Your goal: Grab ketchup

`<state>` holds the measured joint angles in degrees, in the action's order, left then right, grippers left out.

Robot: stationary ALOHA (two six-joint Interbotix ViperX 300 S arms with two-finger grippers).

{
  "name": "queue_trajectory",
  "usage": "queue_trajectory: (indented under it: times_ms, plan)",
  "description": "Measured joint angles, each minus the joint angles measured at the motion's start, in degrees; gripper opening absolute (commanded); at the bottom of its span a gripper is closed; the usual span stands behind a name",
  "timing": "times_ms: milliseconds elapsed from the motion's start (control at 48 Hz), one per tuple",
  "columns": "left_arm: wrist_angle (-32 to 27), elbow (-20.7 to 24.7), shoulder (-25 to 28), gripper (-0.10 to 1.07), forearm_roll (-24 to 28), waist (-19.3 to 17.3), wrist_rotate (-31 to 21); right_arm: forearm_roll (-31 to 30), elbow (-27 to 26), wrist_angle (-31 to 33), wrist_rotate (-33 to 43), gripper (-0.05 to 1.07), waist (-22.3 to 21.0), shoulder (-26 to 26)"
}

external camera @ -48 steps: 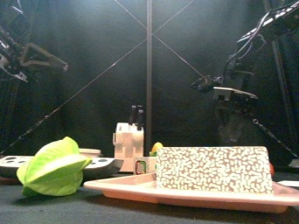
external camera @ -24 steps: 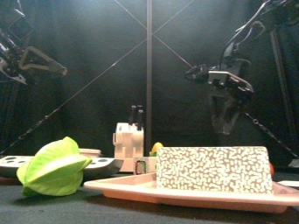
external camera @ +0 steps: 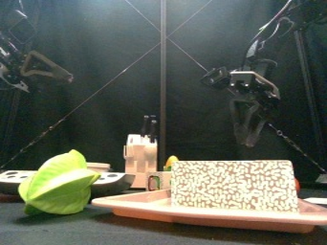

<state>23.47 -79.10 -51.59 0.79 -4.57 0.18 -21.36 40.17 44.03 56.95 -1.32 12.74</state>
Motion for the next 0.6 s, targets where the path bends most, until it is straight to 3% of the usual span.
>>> queue_trajectory:
  times_ms: [292, 438, 604]
  plan:
    - [-2.55, -0.26, 0.09, 0.48, -0.97, 0.18, -0.44, 0.0, -0.97, -0.88, 0.0, 0.83, 0.0, -1.23]
    - [-12.92, 0.26, 0.09, 0.48, -4.66, 0.26, -0.44, -0.09, -1.23, -1.49, 0.0, 0.83, 0.0, -1.76]
    - [-29.71, 5.1, 0.0, 0.48, -11.25, 0.0, -0.53, -0.62, -1.23, -2.46, 0.0, 0.83, 0.0, -3.08]
